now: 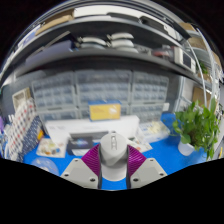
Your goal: Arrange mouse
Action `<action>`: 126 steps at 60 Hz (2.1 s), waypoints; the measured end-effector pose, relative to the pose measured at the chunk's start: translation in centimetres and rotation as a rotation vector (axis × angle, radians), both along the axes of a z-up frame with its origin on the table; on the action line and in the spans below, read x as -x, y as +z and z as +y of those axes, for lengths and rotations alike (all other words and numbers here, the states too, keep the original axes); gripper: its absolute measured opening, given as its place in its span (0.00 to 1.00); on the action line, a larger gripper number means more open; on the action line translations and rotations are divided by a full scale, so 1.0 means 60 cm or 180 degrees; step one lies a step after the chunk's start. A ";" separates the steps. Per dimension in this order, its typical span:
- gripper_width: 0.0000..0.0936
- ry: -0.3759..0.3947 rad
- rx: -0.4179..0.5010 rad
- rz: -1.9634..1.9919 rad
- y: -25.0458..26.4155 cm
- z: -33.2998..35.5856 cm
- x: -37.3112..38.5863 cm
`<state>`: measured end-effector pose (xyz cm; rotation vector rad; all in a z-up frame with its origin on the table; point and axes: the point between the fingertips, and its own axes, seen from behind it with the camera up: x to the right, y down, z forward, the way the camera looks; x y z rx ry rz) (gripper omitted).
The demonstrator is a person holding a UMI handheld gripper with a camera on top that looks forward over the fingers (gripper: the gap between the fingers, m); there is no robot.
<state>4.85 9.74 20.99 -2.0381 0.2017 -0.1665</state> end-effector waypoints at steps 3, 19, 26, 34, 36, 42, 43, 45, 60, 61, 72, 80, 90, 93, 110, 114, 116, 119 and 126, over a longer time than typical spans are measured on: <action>0.36 0.0051 -0.0145 0.0024 0.047 0.013 0.064; 0.36 0.0592 -0.0274 0.0125 0.060 0.064 0.399; 0.36 0.0681 0.0064 0.0189 -0.046 0.073 0.497; 0.35 0.0688 0.0542 0.0258 -0.194 0.061 0.552; 0.35 0.0704 0.0648 0.0266 -0.228 0.057 0.562; 0.36 0.0741 0.0918 0.0205 -0.307 0.044 0.580; 0.36 0.0750 0.0935 0.0193 -0.317 0.042 0.582; 0.36 0.0776 0.0981 0.0170 -0.334 0.039 0.584; 0.48 0.0774 0.0981 0.0108 -0.368 0.031 0.586; 0.45 0.0772 0.0971 0.0116 -0.368 0.032 0.586; 0.76 0.0772 0.1146 0.0263 -0.367 0.022 0.589; 0.85 0.0735 0.0925 0.0230 -0.294 0.024 0.573; 0.85 0.0640 0.0680 0.0300 -0.170 0.001 0.533; 0.85 0.0612 0.0628 0.0310 -0.137 -0.012 0.513; 0.85 0.0523 0.0398 0.0157 -0.026 -0.080 0.360; 0.85 0.0476 0.0345 0.0190 -0.014 -0.093 0.321; 0.85 0.0462 0.0332 0.0210 -0.010 -0.100 0.301; 0.85 0.0446 0.0317 0.0208 -0.008 -0.109 0.271; 0.84 0.0444 0.0304 0.0208 -0.001 -0.127 0.206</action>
